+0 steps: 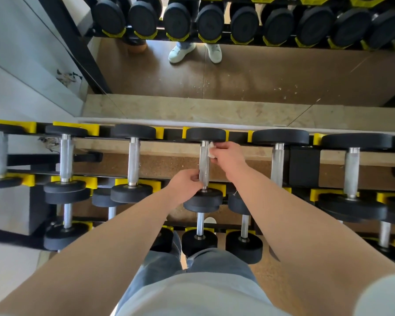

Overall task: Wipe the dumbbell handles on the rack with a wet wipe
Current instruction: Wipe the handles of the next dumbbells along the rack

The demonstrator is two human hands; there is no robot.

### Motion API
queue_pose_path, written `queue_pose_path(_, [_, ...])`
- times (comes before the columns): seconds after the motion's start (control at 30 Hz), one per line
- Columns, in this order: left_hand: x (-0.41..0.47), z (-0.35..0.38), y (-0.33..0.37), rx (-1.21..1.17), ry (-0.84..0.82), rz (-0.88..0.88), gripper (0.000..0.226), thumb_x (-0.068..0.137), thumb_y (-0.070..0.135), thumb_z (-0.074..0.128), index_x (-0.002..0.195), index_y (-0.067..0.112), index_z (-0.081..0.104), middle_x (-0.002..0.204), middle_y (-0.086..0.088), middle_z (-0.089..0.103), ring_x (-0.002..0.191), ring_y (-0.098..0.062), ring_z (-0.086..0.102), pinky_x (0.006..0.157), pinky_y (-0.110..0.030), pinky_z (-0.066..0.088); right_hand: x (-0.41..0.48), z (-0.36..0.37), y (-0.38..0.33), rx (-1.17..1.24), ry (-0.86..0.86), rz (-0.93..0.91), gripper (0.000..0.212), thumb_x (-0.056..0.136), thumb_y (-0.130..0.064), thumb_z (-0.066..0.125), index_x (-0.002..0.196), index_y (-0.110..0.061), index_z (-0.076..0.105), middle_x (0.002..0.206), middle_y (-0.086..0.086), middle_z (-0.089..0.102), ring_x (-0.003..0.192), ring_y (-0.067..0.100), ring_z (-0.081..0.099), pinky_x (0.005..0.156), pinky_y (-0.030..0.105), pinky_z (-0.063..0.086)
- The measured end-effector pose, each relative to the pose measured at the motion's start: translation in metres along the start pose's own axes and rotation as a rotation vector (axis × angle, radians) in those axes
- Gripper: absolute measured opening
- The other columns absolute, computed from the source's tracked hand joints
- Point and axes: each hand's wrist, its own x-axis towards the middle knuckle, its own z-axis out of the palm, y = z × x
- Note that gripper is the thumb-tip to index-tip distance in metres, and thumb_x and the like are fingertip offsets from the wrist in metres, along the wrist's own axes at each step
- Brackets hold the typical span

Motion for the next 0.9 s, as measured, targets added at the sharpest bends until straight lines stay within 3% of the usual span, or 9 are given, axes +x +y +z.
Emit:
queue_pose_path(0.1, [-0.002, 0.000, -0.001, -0.046, 0.014, 0.010, 0.043, 0.099, 0.018, 0.062, 0.142, 0.021, 0.059, 0.131, 0.004, 0.067, 0.114, -0.012, 0.059, 0.100, -0.028, 0.044, -0.013, -0.007, 0.014, -0.360, -0.030, -0.099, 0.016, 0.093, -0.020, 0.071, 0.109, -0.024, 0.069, 0.103, -0.003, 0.070, 0.100, 0.022, 0.068, 0.090, 0.038, 0.056])
queue_pose_path(0.27, [0.000, 0.001, -0.007, -0.067, 0.042, -0.006, 0.051, 0.096, 0.017, 0.067, 0.145, 0.021, 0.055, 0.138, 0.003, 0.064, 0.127, -0.017, 0.059, 0.110, -0.037, 0.045, -0.037, -0.017, 0.043, -0.785, -0.292, -0.055, 0.011, 0.094, -0.021, 0.069, 0.104, -0.019, 0.070, 0.101, 0.000, 0.069, 0.093, 0.018, 0.063, 0.077, 0.031, 0.049])
queue_pose_path(0.4, [0.001, -0.004, -0.005, -0.065, -0.033, -0.021, 0.055, 0.096, 0.021, 0.067, 0.149, 0.027, 0.050, 0.139, 0.001, 0.064, 0.125, -0.019, 0.059, 0.109, -0.040, 0.047, -0.033, -0.008, 0.041, -0.562, -0.108, -0.049, 0.025, 0.096, -0.016, 0.066, 0.120, -0.020, 0.069, 0.113, -0.002, 0.068, 0.103, 0.018, 0.063, 0.086, 0.030, 0.049])
queue_pose_path(0.53, [-0.002, -0.005, -0.005, -0.094, 0.009, -0.048, 0.047, 0.101, 0.028, 0.061, 0.147, 0.027, 0.053, 0.143, 0.002, 0.060, 0.121, -0.015, 0.056, 0.096, -0.030, 0.045, -0.028, -0.002, 0.010, -0.220, 0.094, -0.163, 0.020, 0.095, -0.021, 0.068, 0.115, -0.025, 0.068, 0.108, -0.012, 0.063, 0.103, 0.012, 0.061, 0.086, 0.027, 0.049])
queue_pose_path(0.6, [-0.001, -0.004, -0.006, -0.139, 0.050, -0.071, 0.048, 0.100, 0.035, 0.063, 0.147, 0.029, 0.054, 0.143, 0.002, 0.060, 0.122, -0.016, 0.057, 0.103, -0.036, 0.048, -0.028, -0.003, 0.005, -0.353, 0.049, -0.264, 0.019, 0.094, -0.023, 0.070, 0.113, -0.026, 0.069, 0.106, -0.013, 0.064, 0.097, 0.007, 0.060, 0.077, 0.021, 0.047])
queue_pose_path(0.67, [0.000, -0.005, -0.006, -0.169, 0.065, -0.085, 0.049, 0.098, 0.037, 0.064, 0.145, 0.030, 0.055, 0.141, 0.001, 0.061, 0.122, -0.019, 0.060, 0.107, -0.041, 0.049, -0.033, -0.008, 0.012, -0.535, -0.024, -0.341, 0.017, 0.093, -0.025, 0.071, 0.111, -0.025, 0.070, 0.104, -0.011, 0.066, 0.095, 0.007, 0.060, 0.077, 0.020, 0.047])
queue_pose_path(0.8, [0.000, -0.005, -0.008, -0.139, 0.053, -0.053, 0.045, 0.098, 0.027, 0.066, 0.143, 0.025, 0.057, 0.138, 0.000, 0.063, 0.122, -0.018, 0.058, 0.101, -0.033, 0.047, -0.048, -0.017, 0.033, -0.857, -0.289, -0.367, 0.013, 0.095, -0.025, 0.070, 0.108, -0.026, 0.074, 0.101, -0.011, 0.063, 0.095, 0.008, 0.061, 0.075, 0.019, 0.043])
queue_pose_path(0.9, [0.002, -0.004, -0.008, -0.142, 0.059, -0.053, 0.042, 0.097, 0.026, 0.066, 0.139, 0.025, 0.060, 0.134, 0.000, 0.065, 0.119, -0.019, 0.061, 0.103, -0.037, 0.050, -0.050, -0.017, 0.034, -0.738, -0.188, -0.321, 0.012, 0.096, -0.024, 0.070, 0.108, -0.026, 0.071, 0.100, -0.013, 0.063, 0.091, 0.005, 0.059, 0.072, 0.014, 0.043])
